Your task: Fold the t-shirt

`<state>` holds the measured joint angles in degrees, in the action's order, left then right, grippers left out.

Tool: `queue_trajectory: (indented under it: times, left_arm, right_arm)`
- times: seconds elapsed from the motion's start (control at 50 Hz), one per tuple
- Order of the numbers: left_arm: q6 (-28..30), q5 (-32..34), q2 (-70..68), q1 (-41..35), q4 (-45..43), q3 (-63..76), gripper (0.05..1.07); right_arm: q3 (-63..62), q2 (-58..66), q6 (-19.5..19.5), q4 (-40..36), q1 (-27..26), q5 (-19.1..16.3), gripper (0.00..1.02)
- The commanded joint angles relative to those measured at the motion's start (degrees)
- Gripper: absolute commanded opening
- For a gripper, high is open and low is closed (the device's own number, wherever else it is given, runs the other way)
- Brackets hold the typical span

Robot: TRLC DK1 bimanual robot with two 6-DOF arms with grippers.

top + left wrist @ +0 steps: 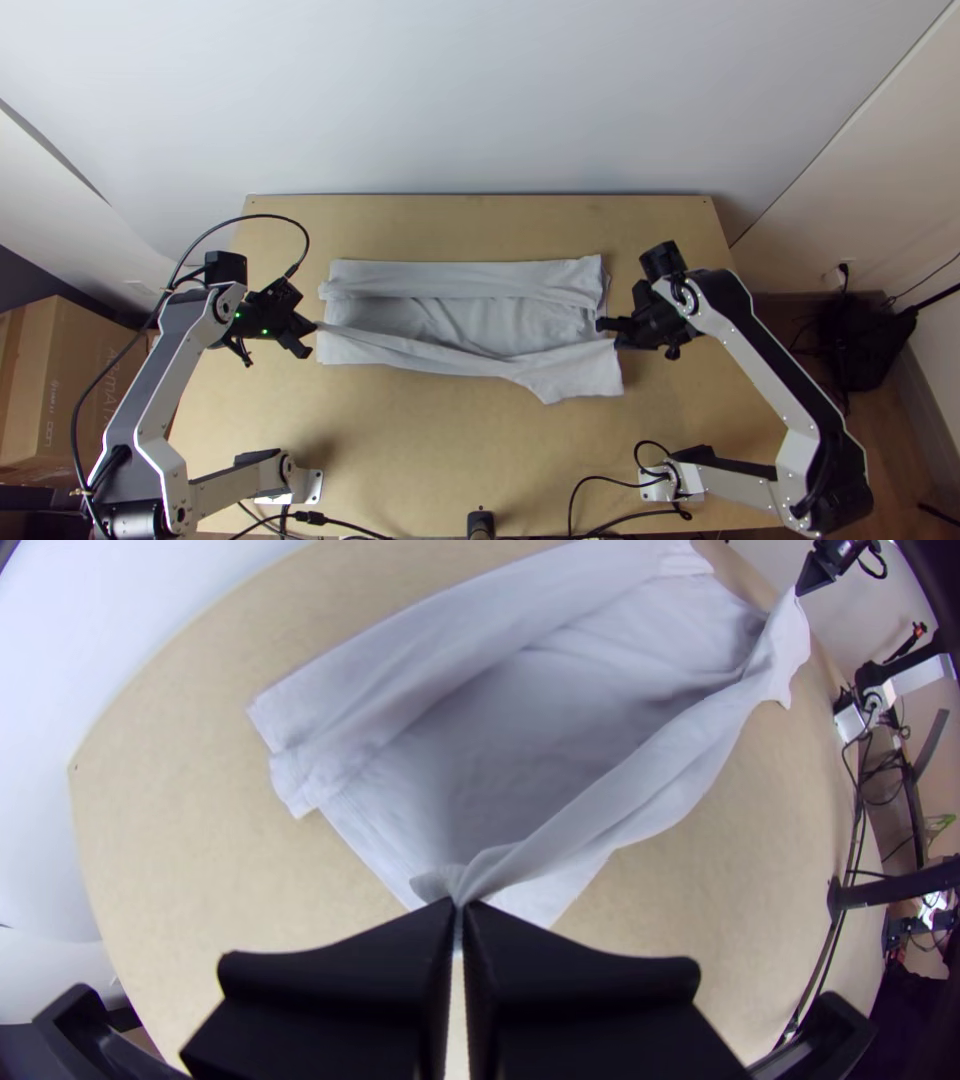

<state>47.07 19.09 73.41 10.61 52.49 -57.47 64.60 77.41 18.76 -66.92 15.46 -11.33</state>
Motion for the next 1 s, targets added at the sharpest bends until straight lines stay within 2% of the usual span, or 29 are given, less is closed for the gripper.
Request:
queue_trajectory:
  times: [0.0, 0.3, 0.64, 0.8, 0.82, 0.84, 0.86, 0.88, 0.9, 0.94, 0.96, 0.98]
  left_arm:
    - [-1.0, 0.8, 3.2, 0.6, -0.6, -3.3, 0.08]
    - [-1.0, 0.8, 12.9, 1.3, -1.3, -11.8, 0.08]
    - [-1.8, 0.8, 23.8, -0.2, -1.1, -22.2, 0.08]
    - [-4.7, 0.6, 29.5, -2.2, -2.0, -26.0, 0.08]
    - [-5.1, 0.5, 30.0, -2.3, -2.2, -26.5, 0.11]
    - [-5.8, 0.4, 30.6, -2.5, -2.7, -26.8, 0.19]
    - [-6.3, 0.4, 30.9, -2.8, -2.9, -27.2, 0.30]
    - [-6.5, 0.3, 31.3, -2.9, -3.0, -27.3, 0.41]
    - [-6.5, 0.2, 31.6, -3.0, -3.1, -27.5, 0.58]
    - [-7.7, 0.2, 32.0, -3.1, -4.3, -27.7, 0.84]
    - [-8.7, -0.1, 32.1, -3.1, -5.0, -27.8, 0.91]
    - [-9.5, -0.2, 32.1, -3.1, -5.8, -27.9, 0.94]
  right_arm:
    - [4.7, 4.3, -1.2, 1.4, -1.5, 0.3, 0.03]
    - [16.0, 16.1, -3.2, 4.3, -3.7, 0.3, 0.03]
    - [35.5, 33.9, -6.1, 4.2, -6.9, 0.2, 0.03]
    - [44.0, 43.4, -6.2, 3.8, -6.9, 0.1, 0.03]
    - [44.7, 44.3, -6.0, 3.7, -6.9, 0.1, 0.06]
    - [45.5, 45.1, -5.9, 3.6, -6.9, 0.1, 0.10]
    - [46.4, 45.9, -5.8, 3.2, -6.9, 0.0, 0.20]
    - [47.0, 46.4, -5.5, 3.1, -6.9, -0.1, 0.31]
    - [47.6, 46.8, -5.1, 3.3, -6.9, -0.3, 0.47]
    - [48.1, 47.0, -3.2, 4.2, -7.1, -0.6, 0.81]
    - [48.1, 47.0, -2.0, 5.2, -7.3, -0.7, 0.93]
    - [48.1, 47.0, -0.7, 6.5, -7.5, -0.6, 0.99]
